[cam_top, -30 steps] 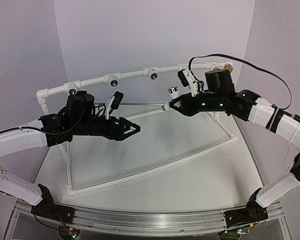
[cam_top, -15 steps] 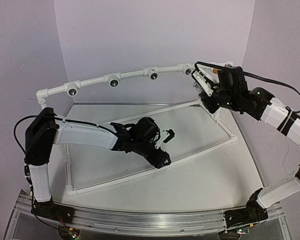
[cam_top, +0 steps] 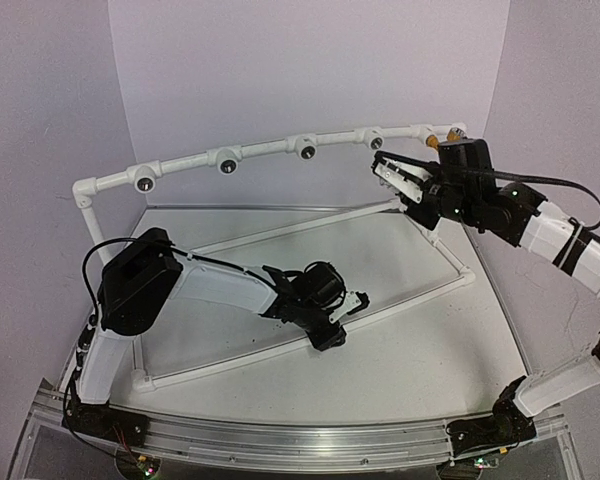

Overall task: Install the water faucets
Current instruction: Hold the pipe with the faucet installed at the center of the board, then screw the water faucet onto the adaptor.

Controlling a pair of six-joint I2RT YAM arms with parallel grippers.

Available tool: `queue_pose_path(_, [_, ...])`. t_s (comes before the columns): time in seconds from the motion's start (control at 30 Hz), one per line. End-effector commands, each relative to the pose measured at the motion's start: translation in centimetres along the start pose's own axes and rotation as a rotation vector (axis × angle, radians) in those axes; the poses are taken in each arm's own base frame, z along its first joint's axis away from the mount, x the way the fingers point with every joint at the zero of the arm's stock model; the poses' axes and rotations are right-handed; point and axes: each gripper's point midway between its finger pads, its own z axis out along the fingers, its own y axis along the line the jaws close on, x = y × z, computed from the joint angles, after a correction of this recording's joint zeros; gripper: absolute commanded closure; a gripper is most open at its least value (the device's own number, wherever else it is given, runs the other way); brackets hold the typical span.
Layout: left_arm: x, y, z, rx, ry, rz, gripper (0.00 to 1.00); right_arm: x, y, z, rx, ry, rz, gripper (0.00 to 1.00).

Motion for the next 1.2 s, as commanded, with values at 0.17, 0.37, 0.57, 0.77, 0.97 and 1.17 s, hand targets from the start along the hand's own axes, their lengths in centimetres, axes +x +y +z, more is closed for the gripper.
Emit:
queue_pose_path(0.17, [3.9,-1.1,0.8,0.053,0.041,0.087,0.92,-5.3,-3.2,-1.3,0.413,-0.253,-0.477,1.0])
queue_pose_path(0.37, [7.9,-1.4,0.7,0.061,0.114,0.057,1.0,-6.4,-4.2,-1.0,0.612,-0.255,-0.67,1.0])
queue_pose_path(0.57, [11.7,-1.4,1.2,0.049,0.165,0.011,1.0,-7.5,-4.9,-1.8,0.678,-0.31,-0.661,1.0])
queue_pose_path(0.77, [12.3,-0.8,1.5,0.008,0.169,0.001,1.0,-6.6,-5.7,-1.8,0.636,-0.362,-0.599,1.0])
queue_pose_path(0.97, [12.7,-0.9,1.9,-0.009,0.177,0.008,1.0,-6.3,-5.9,-1.5,0.584,-0.376,-0.559,1.0])
queue_pose_path(1.17, [12.9,-1.0,2.3,-0.016,0.185,0.016,1.0,-6.5,-5.8,-1.1,0.581,-0.38,-0.563,1.0])
